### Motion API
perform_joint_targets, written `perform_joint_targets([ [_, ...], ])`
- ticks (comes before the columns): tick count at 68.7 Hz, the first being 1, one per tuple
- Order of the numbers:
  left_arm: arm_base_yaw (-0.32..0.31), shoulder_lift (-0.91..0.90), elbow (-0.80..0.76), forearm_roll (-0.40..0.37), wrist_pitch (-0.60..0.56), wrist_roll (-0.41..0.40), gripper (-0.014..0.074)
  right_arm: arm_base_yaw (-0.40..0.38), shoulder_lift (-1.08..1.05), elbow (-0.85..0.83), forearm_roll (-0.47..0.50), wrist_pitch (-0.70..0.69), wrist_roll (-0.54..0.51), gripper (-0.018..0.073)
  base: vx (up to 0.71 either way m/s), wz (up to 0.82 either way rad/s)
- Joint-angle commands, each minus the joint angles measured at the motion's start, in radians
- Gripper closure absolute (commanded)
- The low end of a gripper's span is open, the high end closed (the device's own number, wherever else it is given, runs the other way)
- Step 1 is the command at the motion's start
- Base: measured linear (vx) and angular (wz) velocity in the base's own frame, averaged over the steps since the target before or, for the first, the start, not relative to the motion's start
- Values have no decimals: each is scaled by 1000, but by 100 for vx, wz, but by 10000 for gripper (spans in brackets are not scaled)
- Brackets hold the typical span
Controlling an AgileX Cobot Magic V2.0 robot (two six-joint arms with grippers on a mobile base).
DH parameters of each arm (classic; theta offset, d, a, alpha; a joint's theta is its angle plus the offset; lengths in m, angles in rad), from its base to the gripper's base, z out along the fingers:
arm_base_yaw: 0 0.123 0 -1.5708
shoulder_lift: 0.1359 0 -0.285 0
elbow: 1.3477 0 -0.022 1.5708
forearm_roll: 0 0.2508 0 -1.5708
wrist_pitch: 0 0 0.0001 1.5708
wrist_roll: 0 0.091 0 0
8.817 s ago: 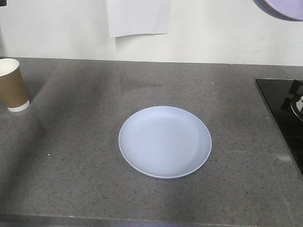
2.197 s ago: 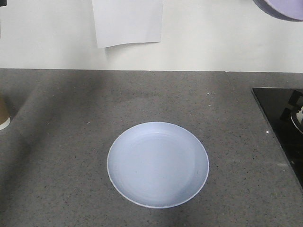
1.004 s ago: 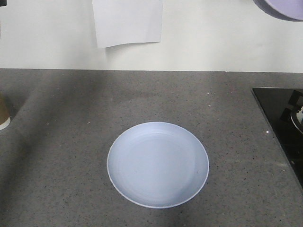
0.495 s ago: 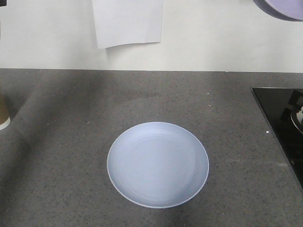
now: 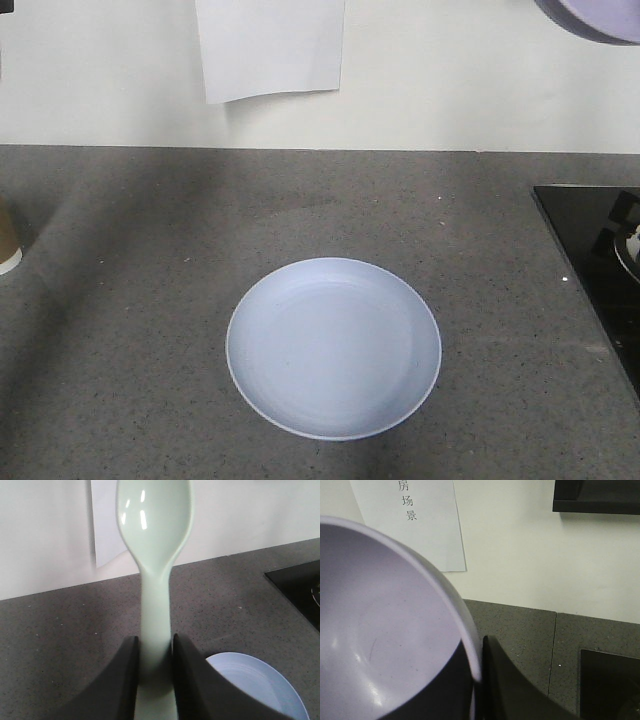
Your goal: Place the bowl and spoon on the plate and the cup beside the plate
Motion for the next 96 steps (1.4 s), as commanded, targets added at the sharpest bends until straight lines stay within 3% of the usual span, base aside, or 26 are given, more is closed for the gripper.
perform_joint_targets([
  [1,-2,-19,-27,-33,-60,1,602,-5,-18,-26,17,-71,1,569,0,0],
  [15,-2,-19,-27,-33,-60,0,602,-5,-9,-26,71,-127,-1,569,0,0],
  [21,-2,-19,-27,-33,-60,0,602,-5,21,-26,195,-107,-70,569,0,0],
  [30,-2,-19,-27,-33,-60,0,602,11,123,-26,473,21,-261,568,0,0],
  [38,-2,-19,-27,-33,-60,0,602,66,238,-26,557,161,-336,564,0,0],
  [42,-2,-19,-27,-33,-60,0,602,106,293,-22,539,189,-341,564,0,0],
  [57,-2,-19,-27,-33,-60,0,602,263,449,67,307,189,-335,564,0,0],
  [66,-2,-19,-27,-33,-60,0,602,338,510,152,221,189,-336,564,0,0],
  [96,-2,-19,-27,-33,-60,0,602,452,546,207,28,179,-343,542,0,0],
])
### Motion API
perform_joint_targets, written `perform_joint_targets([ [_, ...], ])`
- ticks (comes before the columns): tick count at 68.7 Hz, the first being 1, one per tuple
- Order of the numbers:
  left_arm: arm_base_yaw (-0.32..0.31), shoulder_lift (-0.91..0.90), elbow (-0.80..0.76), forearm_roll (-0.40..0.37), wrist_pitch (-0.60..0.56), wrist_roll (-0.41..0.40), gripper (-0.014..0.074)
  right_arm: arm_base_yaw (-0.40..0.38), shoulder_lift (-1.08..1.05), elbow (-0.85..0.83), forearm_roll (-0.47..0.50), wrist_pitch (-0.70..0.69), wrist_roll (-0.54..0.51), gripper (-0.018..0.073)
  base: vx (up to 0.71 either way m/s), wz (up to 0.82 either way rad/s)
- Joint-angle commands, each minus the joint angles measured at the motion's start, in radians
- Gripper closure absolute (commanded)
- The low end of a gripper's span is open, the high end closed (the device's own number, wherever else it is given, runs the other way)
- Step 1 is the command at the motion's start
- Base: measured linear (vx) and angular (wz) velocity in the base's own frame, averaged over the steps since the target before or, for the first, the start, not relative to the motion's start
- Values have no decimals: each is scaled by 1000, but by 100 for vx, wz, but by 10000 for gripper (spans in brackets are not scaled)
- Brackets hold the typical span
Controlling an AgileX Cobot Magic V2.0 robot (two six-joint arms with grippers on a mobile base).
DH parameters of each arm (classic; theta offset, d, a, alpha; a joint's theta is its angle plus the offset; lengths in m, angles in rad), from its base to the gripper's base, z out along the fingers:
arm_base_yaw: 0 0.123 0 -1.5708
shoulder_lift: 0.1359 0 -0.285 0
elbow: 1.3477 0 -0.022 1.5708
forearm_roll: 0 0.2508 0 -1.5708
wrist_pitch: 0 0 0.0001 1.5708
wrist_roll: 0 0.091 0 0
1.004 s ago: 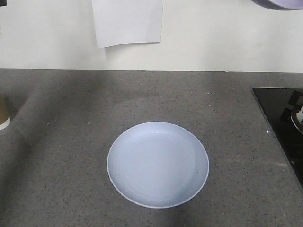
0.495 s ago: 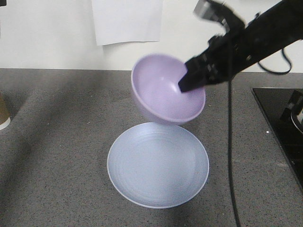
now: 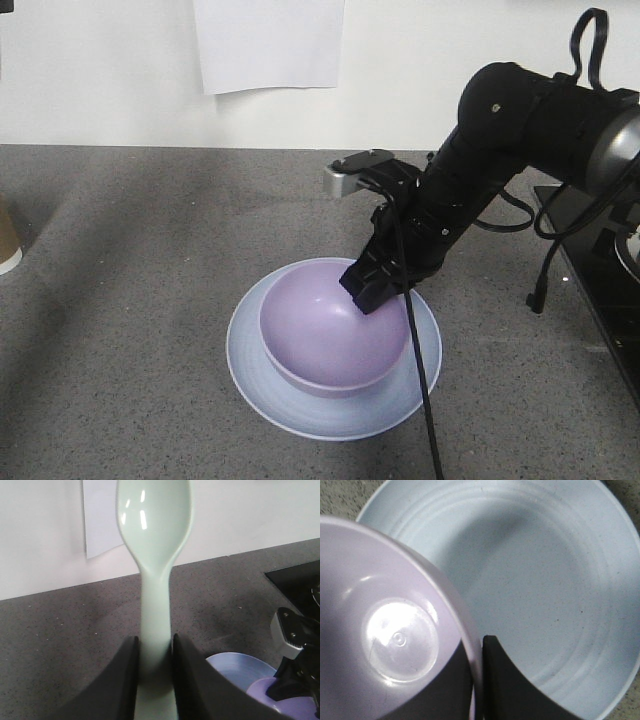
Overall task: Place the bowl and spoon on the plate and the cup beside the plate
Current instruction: 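Lower the lavender bowl onto the pale blue plate with the right gripper, then open the right gripper and raise it away from the bowl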
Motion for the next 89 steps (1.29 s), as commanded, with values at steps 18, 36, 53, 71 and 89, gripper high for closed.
perform_joint_targets([
  [18,-2,-19,-27,-33,-59,0,602,15,-48,-25,-35,-5,-10,418,0,0],
  [36,-2,-19,-27,-33,-51,0,602,15,-48,-25,-42,-62,-3,258,0,0],
  [53,-2,-19,-27,-33,-38,0,602,14,-58,-63,-100,-114,5,200,0,0],
  [71,-2,-19,-27,-34,-27,0,602,13,-197,-391,-217,-101,103,256,0,0],
  [89,-29,2,-27,-172,-3,85,602,13,-517,-383,-432,-146,203,575,0,0],
])
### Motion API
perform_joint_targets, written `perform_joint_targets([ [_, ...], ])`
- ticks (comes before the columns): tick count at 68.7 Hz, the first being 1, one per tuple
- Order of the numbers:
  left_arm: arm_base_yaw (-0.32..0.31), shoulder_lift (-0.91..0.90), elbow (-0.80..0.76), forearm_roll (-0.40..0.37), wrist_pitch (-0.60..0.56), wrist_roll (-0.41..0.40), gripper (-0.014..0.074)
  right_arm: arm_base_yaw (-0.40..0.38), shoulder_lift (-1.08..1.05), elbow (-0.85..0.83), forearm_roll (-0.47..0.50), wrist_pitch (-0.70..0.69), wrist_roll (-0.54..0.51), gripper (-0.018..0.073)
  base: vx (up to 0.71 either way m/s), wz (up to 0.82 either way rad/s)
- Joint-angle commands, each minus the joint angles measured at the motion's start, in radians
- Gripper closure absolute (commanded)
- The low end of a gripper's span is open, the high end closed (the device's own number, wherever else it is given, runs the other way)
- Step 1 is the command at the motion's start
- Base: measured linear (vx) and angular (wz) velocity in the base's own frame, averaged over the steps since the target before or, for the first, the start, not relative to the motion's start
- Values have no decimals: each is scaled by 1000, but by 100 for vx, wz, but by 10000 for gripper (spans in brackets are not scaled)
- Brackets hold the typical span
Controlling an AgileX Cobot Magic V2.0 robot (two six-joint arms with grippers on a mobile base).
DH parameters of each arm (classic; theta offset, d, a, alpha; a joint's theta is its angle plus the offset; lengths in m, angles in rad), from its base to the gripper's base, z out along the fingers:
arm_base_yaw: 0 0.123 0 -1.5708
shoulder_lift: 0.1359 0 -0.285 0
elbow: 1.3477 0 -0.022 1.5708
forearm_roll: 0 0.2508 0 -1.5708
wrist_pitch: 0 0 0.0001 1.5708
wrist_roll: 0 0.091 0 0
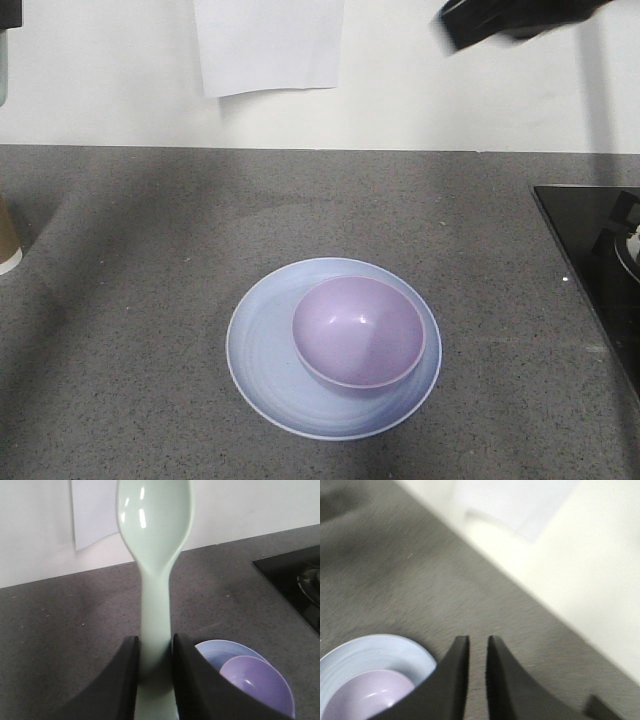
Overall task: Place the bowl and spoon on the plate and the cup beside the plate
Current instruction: 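Open the right gripper and raise it away from the bowl, then swing the left gripper over the bowl and lower the pale green spoon into it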
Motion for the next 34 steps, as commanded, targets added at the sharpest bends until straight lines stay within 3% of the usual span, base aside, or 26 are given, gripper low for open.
perform_joint_targets([
  [1,-26,4,-27,-124,-49,59,602,-2,-162,10,-90,-69,36,574,0,0],
  [8,-69,52,-27,-190,-25,100,602,-2,-315,105,-130,-69,74,568,0,0],
  [24,-197,215,-27,-189,55,99,603,-2,-662,403,-188,-119,157,566,0,0],
  [34,-316,315,-27,-154,74,83,603,-2,-829,610,-274,-190,203,564,0,0],
])
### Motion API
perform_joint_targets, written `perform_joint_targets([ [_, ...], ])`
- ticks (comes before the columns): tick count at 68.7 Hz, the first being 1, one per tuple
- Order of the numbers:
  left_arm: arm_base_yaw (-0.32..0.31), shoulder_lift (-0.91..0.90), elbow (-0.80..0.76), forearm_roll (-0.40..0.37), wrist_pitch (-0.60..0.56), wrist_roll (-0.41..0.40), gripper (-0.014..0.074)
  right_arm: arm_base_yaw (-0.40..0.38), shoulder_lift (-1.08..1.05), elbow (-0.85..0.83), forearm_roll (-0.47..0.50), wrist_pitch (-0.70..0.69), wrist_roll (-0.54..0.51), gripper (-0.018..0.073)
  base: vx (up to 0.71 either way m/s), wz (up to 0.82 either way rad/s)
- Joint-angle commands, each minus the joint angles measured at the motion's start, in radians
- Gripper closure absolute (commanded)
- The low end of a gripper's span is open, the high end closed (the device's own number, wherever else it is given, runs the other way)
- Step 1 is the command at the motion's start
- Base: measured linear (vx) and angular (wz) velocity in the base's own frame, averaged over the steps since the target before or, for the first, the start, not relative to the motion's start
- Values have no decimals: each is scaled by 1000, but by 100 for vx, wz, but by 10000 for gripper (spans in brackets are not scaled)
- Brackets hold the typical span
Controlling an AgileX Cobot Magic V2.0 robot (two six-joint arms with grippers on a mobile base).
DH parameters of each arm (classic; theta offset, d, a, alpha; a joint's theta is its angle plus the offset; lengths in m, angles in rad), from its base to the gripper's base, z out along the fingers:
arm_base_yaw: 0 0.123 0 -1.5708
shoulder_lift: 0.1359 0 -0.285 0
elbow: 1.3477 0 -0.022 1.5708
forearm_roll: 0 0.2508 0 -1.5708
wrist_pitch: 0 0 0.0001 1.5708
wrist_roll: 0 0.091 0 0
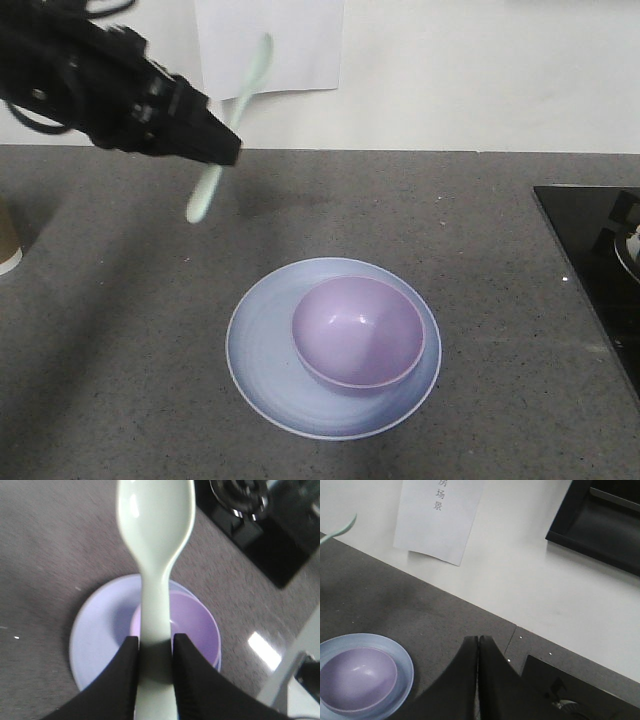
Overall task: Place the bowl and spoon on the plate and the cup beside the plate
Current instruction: 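Swing the left gripper over the bowl and lower the pale green spoon into it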
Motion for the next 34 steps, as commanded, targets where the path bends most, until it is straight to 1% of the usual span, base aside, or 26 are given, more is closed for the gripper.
perform_joint_targets([
  [1,-73,20,-27,-19,-20,-16,603,-2,-75,101,-78,-125,26,564,0,0],
  [4,-106,42,-27,16,-16,-30,603,-2,-104,154,-105,-140,42,564,0,0],
  [7,-146,68,-27,75,-8,-62,603,-2,-127,191,-129,-146,54,564,0,0],
  [10,-175,88,-27,119,9,-87,603,-2,-146,226,-154,-149,69,564,0,0],
  [14,-213,117,-27,180,36,-117,603,-2,-156,261,-175,-150,90,564,0,0],
  [18,-243,137,-27,227,36,-146,603,-2,-159,282,-183,-148,98,564,0,0],
  [21,-266,151,-27,248,36,-163,603,-2,-159,294,-181,-148,104,564,0,0],
  [28,-300,174,-27,268,36,-165,603,-2,-159,314,-180,-153,117,564,0,0],
  [34,-318,190,-27,274,36,-165,603,-2,-158,329,-180,-158,117,564,0,0],
])
